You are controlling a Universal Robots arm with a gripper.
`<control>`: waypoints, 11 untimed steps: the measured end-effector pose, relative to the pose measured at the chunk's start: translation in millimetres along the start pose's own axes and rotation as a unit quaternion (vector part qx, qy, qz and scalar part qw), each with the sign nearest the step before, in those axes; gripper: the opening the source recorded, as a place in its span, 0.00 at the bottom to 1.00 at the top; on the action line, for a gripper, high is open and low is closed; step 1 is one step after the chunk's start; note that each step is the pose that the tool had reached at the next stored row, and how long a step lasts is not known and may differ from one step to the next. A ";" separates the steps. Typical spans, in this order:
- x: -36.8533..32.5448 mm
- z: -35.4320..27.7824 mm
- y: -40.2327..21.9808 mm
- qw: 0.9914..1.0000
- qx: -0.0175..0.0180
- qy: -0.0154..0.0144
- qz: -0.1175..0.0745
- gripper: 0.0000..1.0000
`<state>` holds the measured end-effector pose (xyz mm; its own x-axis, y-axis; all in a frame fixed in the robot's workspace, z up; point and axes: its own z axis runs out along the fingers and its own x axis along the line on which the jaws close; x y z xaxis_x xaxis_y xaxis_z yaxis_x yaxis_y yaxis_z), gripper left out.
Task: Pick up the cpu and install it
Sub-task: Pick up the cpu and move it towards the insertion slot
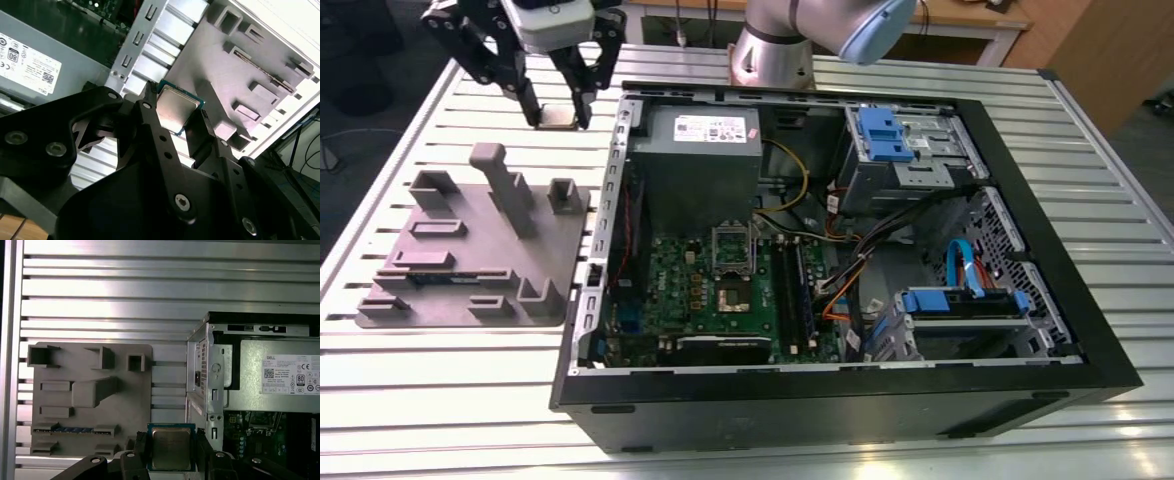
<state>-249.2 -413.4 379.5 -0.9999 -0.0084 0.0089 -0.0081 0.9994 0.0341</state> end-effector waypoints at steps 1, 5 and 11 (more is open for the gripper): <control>-0.2 0.0 0.0 1.000 0.000 0.000 0.000 0.47; -0.5 0.0 -0.1 1.000 0.000 0.000 0.000 0.47; -0.5 0.2 -4.3 1.000 0.000 0.000 0.000 0.47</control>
<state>-248.6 -417.7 379.2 -0.9999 -0.0085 0.0089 -0.0082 0.9994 0.0337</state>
